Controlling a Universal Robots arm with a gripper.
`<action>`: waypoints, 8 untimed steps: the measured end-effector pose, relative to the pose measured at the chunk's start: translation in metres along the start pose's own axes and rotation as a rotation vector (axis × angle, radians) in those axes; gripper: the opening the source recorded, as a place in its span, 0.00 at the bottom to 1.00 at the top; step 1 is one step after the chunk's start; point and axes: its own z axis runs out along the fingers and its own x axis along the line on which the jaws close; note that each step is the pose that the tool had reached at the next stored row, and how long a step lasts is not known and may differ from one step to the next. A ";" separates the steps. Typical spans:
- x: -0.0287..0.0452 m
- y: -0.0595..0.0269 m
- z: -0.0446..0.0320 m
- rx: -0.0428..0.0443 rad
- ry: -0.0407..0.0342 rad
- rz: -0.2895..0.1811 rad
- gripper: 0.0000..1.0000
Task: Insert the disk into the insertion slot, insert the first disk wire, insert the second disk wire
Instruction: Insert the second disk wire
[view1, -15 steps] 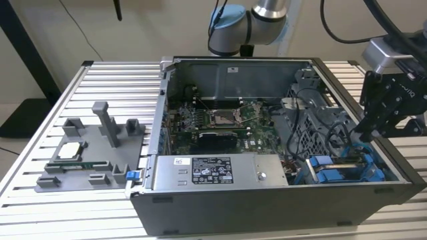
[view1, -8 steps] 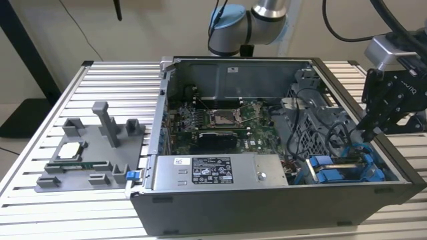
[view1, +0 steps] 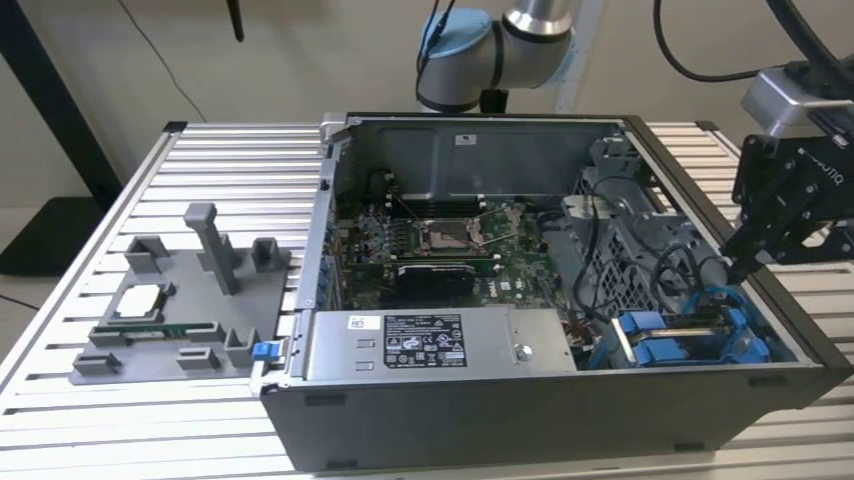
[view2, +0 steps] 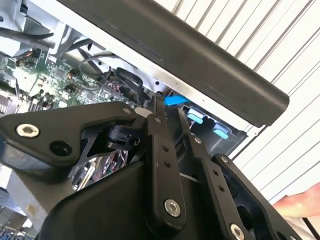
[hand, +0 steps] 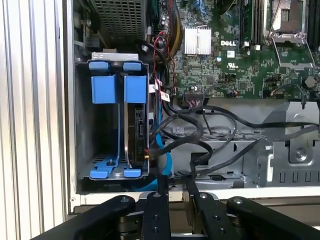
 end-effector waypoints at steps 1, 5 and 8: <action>0.0008 -0.0007 0.0000 -0.0031 -0.0001 0.000 1.00; 0.0066 -0.0027 -0.0005 -0.0186 0.0004 0.002 1.00; 0.0085 -0.0032 0.0023 -0.0295 0.0002 0.003 1.00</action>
